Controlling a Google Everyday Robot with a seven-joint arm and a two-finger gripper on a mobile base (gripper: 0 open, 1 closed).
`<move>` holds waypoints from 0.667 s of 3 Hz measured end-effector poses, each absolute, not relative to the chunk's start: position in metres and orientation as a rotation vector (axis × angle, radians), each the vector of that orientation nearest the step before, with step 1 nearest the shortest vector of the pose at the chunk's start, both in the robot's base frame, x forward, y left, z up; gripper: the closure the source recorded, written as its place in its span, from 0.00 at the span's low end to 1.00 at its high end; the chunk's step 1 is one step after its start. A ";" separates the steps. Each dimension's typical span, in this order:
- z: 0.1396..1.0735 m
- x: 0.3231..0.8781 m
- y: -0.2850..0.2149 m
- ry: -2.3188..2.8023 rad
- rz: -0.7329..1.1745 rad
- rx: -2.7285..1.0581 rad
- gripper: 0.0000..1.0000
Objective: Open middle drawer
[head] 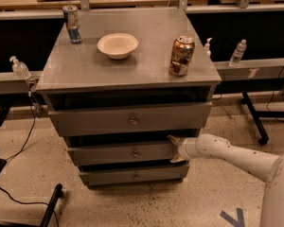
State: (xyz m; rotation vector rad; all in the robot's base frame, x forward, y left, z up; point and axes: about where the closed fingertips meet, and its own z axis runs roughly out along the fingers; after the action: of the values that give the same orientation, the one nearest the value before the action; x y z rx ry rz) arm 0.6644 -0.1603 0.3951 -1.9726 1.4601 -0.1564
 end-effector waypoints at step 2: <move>0.395 0.664 -0.160 1.460 -0.156 -1.973 0.32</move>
Offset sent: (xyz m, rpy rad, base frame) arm -0.0894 0.0453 -0.0066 0.0539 0.2235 0.1509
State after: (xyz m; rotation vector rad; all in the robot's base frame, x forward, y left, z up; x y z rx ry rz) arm 0.6643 -0.1602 0.3951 -1.9728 1.4600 -0.1558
